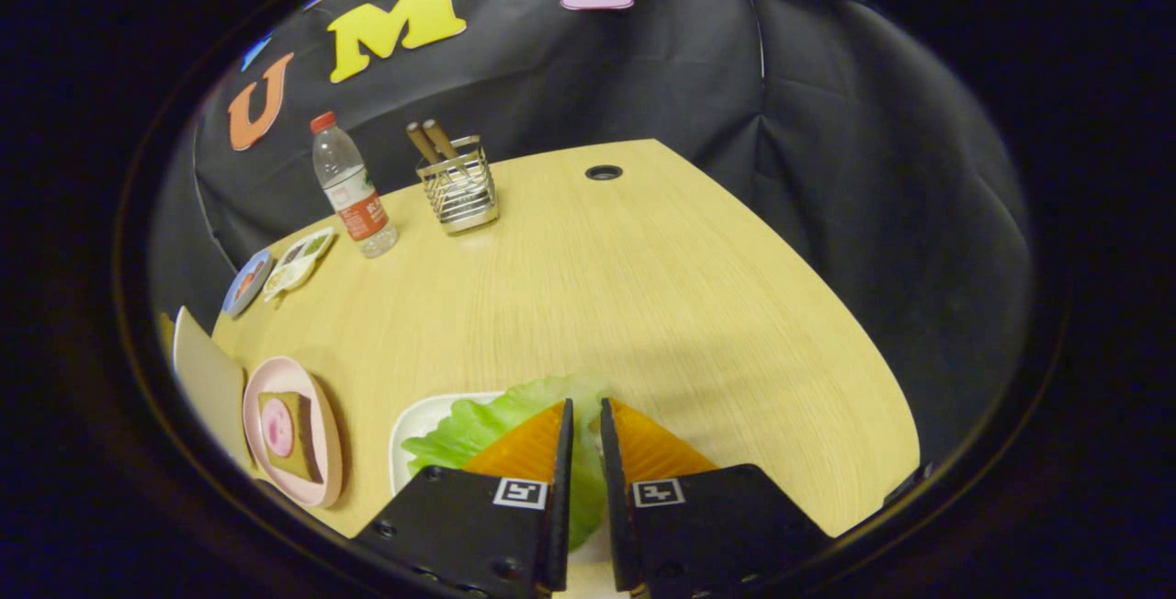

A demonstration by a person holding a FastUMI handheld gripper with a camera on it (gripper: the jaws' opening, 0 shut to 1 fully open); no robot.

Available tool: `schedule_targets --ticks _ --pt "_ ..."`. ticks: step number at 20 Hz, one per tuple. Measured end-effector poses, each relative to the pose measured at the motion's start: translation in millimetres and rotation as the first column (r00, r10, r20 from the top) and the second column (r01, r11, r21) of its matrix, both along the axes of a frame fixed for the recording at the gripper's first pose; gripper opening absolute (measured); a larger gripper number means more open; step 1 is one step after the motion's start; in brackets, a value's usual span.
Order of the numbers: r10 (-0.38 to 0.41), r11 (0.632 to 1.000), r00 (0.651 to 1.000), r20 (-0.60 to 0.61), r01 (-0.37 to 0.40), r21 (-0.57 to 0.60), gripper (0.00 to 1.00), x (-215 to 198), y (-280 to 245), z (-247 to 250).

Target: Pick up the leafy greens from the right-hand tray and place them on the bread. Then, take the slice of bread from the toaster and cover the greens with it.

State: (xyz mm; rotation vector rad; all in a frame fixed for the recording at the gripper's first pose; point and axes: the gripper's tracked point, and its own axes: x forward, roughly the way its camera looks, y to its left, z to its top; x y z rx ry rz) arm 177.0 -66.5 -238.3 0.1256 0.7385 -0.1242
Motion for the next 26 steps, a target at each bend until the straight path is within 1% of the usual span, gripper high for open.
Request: schedule_targets --ticks 1,3,8,12,15,18,20,23,25,26 --pt "0.005 1.0 1.0 -0.005 -0.005 -0.012 0.01 -3 1 5" --pt "0.035 0.999 0.999 0.011 -0.035 -0.008 0.02 -9 8 16" --pt "0.056 0.998 0.996 0.072 -0.055 -0.008 0.02 -22 25 44" --pt "0.062 0.998 0.996 0.064 -0.063 0.017 0.02 -31 39 43" --pt "0.08 0.997 0.992 0.097 -0.082 0.016 0.02 -32 49 52" --pt "0.077 0.997 0.994 0.072 -0.077 -0.006 0.02 -33 52 44" --pt "0.073 0.997 0.996 0.054 -0.073 0.01 0.02 -32 53 34" --pt "0.045 0.999 0.998 0.037 -0.046 0.015 0.02 -27 45 22" --pt "0.054 0.997 0.998 0.028 -0.055 0.049 0.02 -24 47 16" --pt "0.057 0.996 0.998 0.027 -0.058 0.067 0.15 -24 48 15"
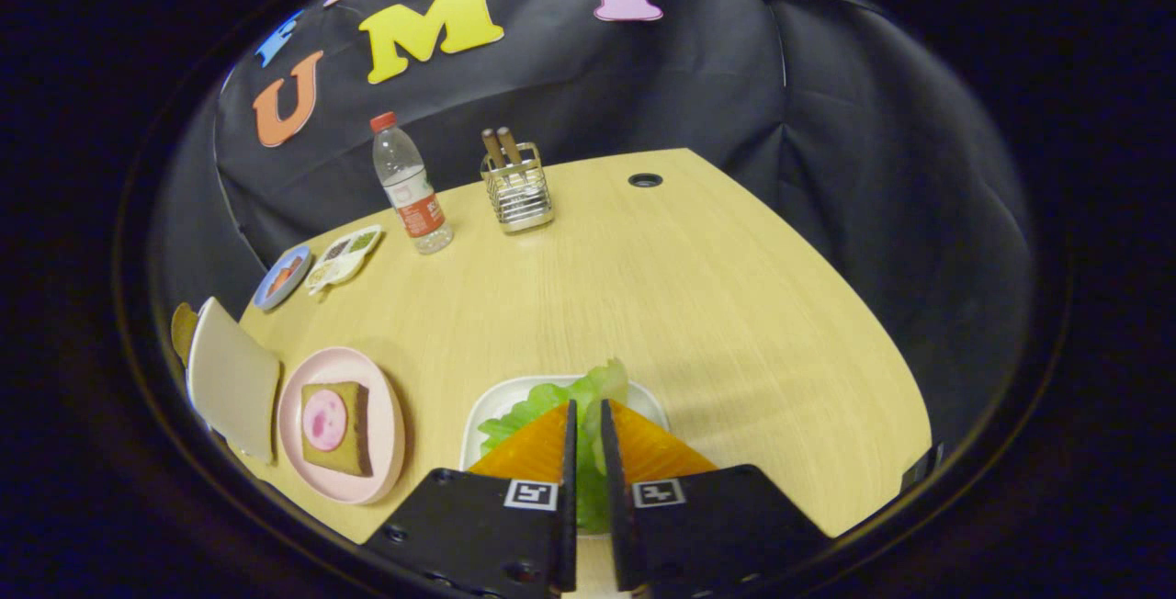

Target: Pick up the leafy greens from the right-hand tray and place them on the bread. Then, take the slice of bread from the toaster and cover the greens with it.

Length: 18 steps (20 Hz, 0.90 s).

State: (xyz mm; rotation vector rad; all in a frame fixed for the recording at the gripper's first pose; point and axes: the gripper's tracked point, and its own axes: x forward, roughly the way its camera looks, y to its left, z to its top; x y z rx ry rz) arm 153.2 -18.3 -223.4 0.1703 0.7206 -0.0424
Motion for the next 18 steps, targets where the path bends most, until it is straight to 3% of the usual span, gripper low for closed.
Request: schedule_targets --ticks 3,5,8,13,15,18 --pt "-0.035 0.999 0.999 -0.029 0.035 -0.012 0.18 2 -12 -10" --pt "-0.051 0.999 0.998 -0.036 0.05 -0.02 0.28 2 -15 -11" --pt "-0.095 0.994 0.993 -0.065 0.091 -0.06 0.28 -1 -29 -19" --pt "-0.081 0.997 0.993 -0.083 0.081 -0.003 0.28 11 -30 -33" --pt "-0.077 0.997 0.995 -0.064 0.077 -0.004 0.04 1 -25 -23" --pt "-0.066 0.997 0.997 -0.028 0.065 -0.038 0.0 -2 -23 -7"
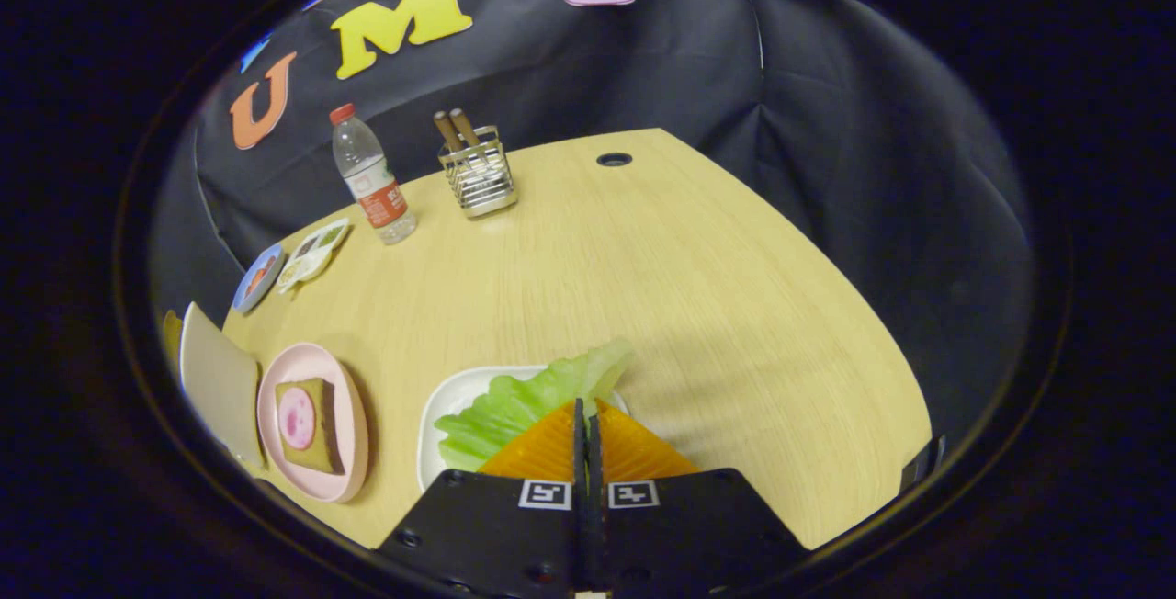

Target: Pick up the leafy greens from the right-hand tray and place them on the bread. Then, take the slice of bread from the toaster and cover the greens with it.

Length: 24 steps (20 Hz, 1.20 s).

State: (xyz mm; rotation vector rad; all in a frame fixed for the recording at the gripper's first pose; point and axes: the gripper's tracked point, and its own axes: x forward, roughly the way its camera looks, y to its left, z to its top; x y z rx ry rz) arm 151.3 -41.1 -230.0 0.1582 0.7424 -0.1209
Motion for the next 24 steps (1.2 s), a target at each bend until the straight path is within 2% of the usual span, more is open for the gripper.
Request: schedule_targets --ticks 8,14,18,24 --pt "0.075 0.997 0.992 0.101 -0.071 -0.041 0.0 -21 53 68" --pt "0.163 0.986 0.973 0.162 -0.154 -0.069 0.0 -40 117 116" --pt "0.248 0.968 0.954 0.169 -0.237 -0.084 0.0 -52 171 124" --pt "0.353 0.935 0.924 0.145 -0.344 -0.084 0.0 -60 250 112"
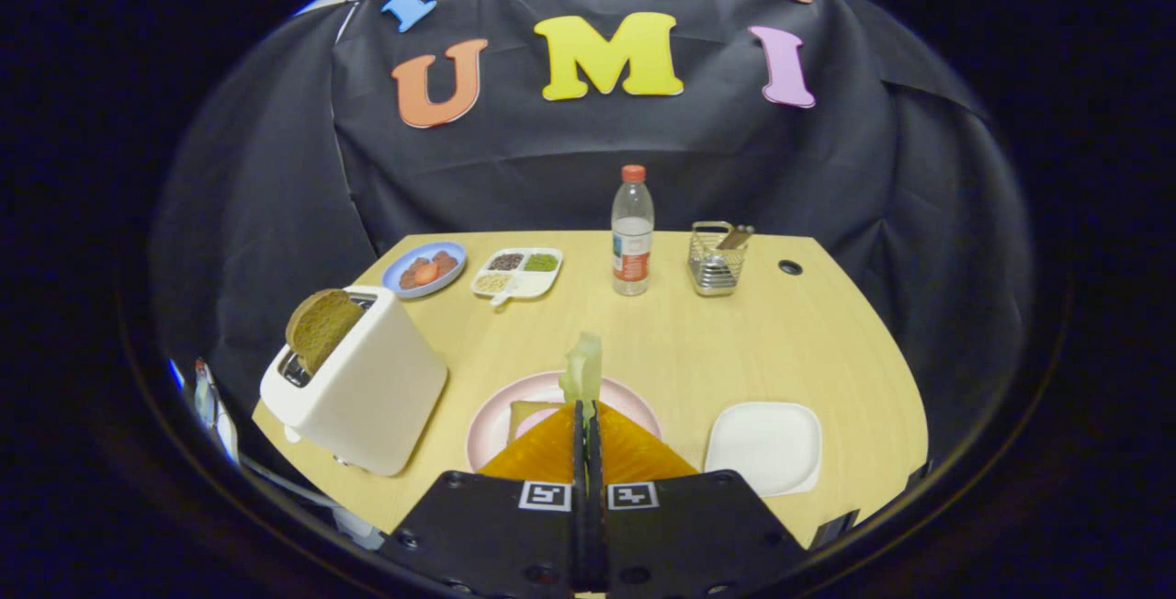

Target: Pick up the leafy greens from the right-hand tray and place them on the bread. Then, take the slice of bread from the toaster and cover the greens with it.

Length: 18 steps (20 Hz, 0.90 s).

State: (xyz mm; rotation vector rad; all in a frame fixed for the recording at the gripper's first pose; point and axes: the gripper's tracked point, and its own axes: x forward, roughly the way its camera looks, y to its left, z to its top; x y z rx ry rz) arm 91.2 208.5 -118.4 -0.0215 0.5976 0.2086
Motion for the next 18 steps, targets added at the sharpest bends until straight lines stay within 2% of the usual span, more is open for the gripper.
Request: schedule_targets --ticks 3,9,12,18 --pt "0.042 0.999 0.999 -0.022 -0.041 0.017 0.0 -3 31 -8" --pt "0.084 0.992 0.995 -0.061 -0.078 0.101 0.0 1 81 -27" --pt "0.067 0.989 0.994 -0.083 -0.055 0.14 0.0 11 82 -42" --pt "-0.027 0.996 0.993 -0.111 0.037 0.083 0.0 39 44 -81"
